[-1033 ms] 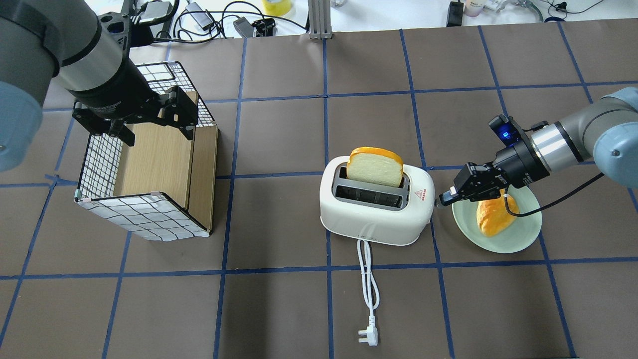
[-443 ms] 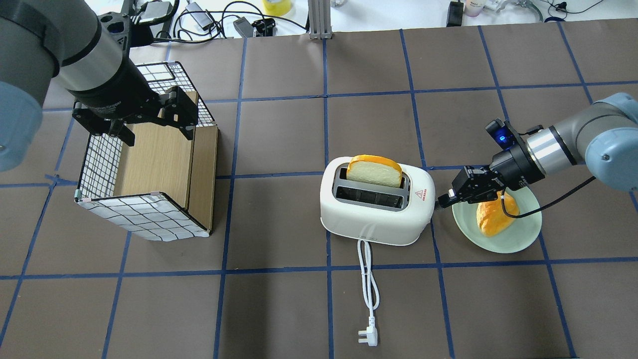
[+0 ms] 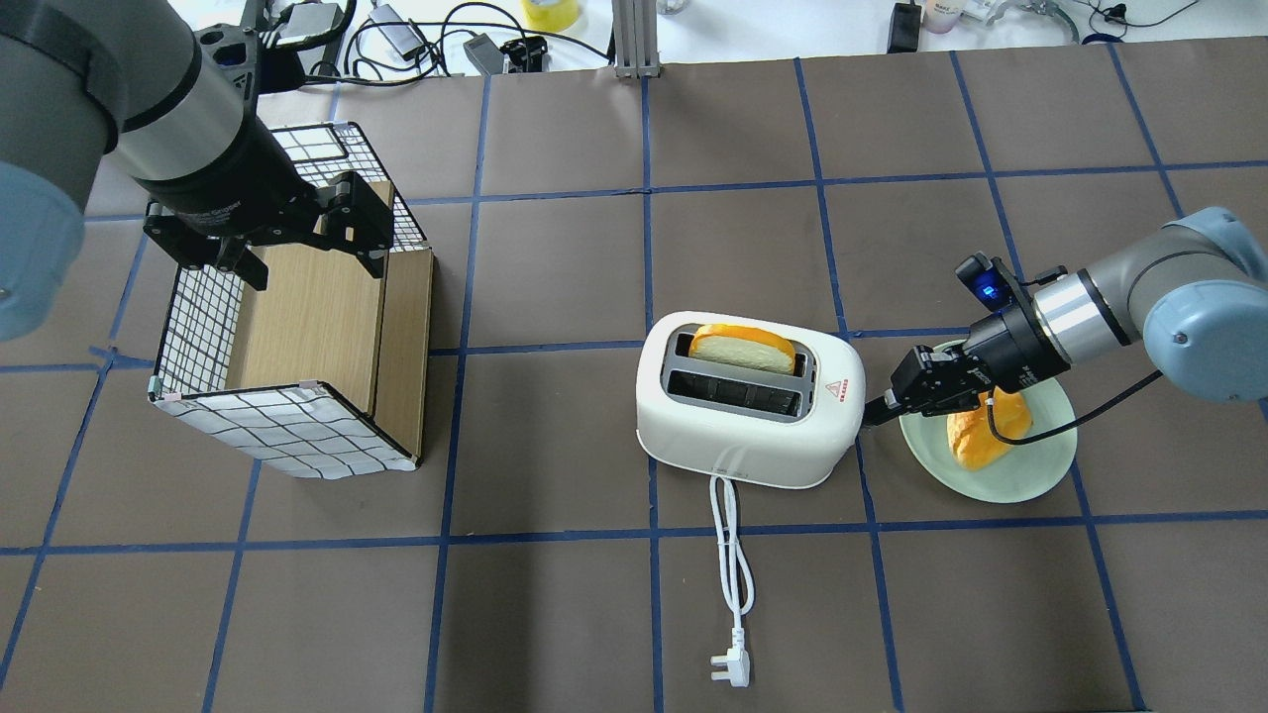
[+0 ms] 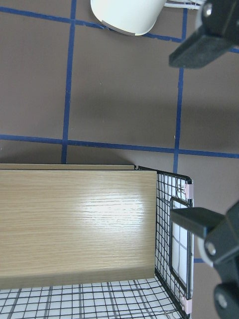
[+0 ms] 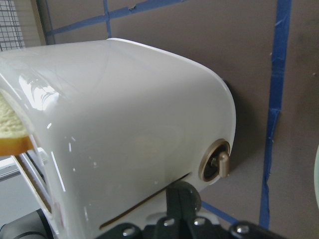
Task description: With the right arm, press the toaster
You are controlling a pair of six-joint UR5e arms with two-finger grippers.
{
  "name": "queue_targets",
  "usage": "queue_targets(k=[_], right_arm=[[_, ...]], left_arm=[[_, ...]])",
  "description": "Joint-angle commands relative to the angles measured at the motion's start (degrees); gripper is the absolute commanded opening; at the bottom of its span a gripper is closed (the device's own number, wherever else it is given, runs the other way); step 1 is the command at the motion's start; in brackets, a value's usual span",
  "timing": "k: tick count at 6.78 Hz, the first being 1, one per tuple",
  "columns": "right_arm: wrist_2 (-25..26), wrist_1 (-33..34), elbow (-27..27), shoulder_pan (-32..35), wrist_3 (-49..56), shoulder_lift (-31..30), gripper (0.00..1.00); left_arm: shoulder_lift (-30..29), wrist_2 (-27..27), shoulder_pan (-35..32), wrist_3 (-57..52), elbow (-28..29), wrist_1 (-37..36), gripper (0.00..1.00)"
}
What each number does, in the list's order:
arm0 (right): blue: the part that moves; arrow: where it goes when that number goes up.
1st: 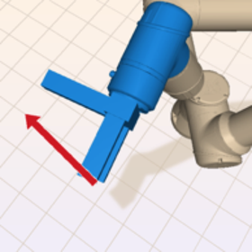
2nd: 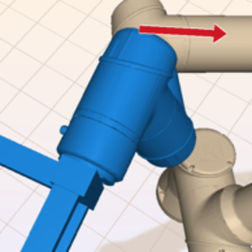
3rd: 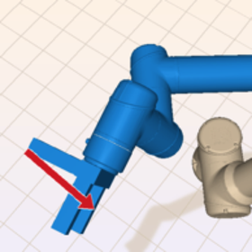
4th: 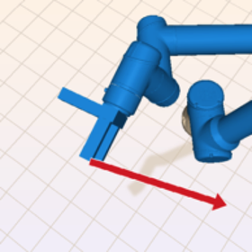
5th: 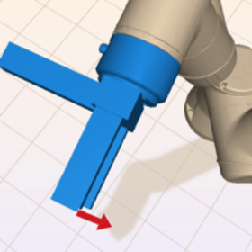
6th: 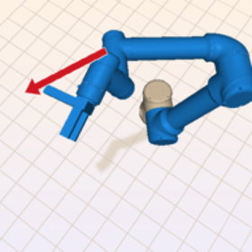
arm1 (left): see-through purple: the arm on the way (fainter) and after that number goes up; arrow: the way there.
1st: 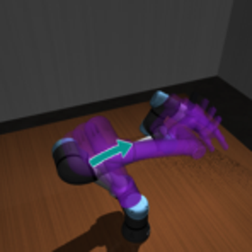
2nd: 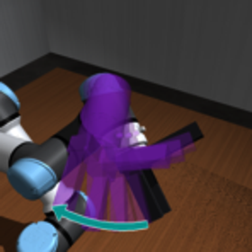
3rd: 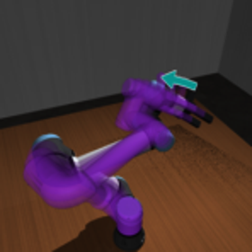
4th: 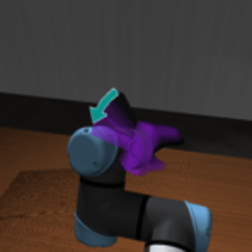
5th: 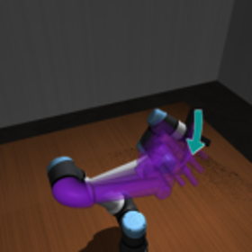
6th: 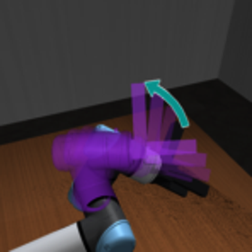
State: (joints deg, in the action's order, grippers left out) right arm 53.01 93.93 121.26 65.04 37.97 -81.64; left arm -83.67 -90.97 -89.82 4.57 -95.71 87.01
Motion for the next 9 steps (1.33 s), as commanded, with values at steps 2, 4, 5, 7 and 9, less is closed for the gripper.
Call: queue_targets(k=[2, 4, 5, 7, 9], right_arm=[[0.1, 0.4, 0.1, 0.0, -0.3, 0.3, 0.0], [2.4, 0.3, -2.1, 0.0, -9.0, -1.1, 0.0], [6.4, -0.8, -5.6, 0.4, -13.5, -3.8, 0.0], [10.3, -5.1, -11.4, 0.7, -16.9, -6.5, 0.0], [15.8, -13.0, -24.8, 4.7, -27.3, -6.2, 0.06]], left_arm=[[0.0, 0.0, 0.0, 0.0, 0.0, 0.0, 1.0], [0.0, 0.0, 0.0, 0.0, 0.0, 0.0, 1.0], [0.0, 0.0, 0.0, 0.0, 0.0, 0.0, 1.0], [0.0, 0.0, 0.0, 0.0, 0.0, 0.0, 1.0], [0.0, -0.1, 0.0, 0.0, 0.0, 0.0, 1.0]])
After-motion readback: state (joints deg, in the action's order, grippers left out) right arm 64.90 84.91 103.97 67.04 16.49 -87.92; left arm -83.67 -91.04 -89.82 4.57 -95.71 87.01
